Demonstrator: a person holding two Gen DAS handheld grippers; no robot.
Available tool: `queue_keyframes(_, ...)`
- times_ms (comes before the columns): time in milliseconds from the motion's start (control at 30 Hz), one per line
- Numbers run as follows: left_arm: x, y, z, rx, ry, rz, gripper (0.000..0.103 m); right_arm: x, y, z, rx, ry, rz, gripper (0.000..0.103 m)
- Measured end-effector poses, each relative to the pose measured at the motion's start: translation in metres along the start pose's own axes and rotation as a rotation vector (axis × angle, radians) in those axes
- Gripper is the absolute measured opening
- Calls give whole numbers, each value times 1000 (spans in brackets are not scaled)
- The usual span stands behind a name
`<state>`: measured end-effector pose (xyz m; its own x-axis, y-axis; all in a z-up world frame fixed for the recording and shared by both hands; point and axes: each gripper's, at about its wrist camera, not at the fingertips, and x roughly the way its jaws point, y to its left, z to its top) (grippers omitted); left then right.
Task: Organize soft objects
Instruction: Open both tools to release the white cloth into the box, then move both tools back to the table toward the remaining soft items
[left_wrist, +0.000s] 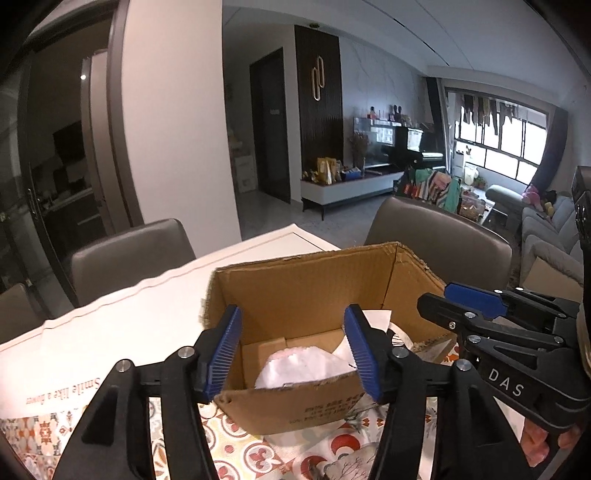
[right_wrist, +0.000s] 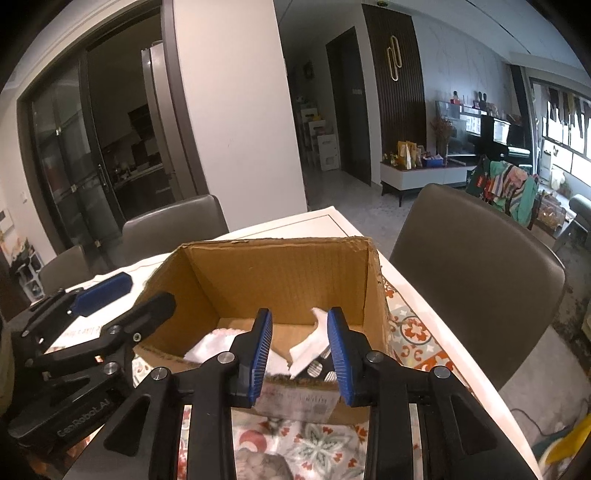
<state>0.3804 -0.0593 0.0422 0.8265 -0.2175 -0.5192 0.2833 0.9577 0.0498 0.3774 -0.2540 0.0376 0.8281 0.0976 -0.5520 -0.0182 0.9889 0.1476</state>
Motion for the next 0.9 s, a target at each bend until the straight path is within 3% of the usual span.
queue_keyframes(200, -30, 4, -3, -14, -34, 33, 72, -22, 8, -3, -14, -18, -11, 33)
queue_keyframes(600, -85, 7, -10, -36, -74, 66, 73, -77, 25, -13, -35, -86, -8, 33)
queue_keyframes(900, -115, 5, -28, -32, -83, 105, 76, -97, 38, -31, -49, -85, 17, 33)
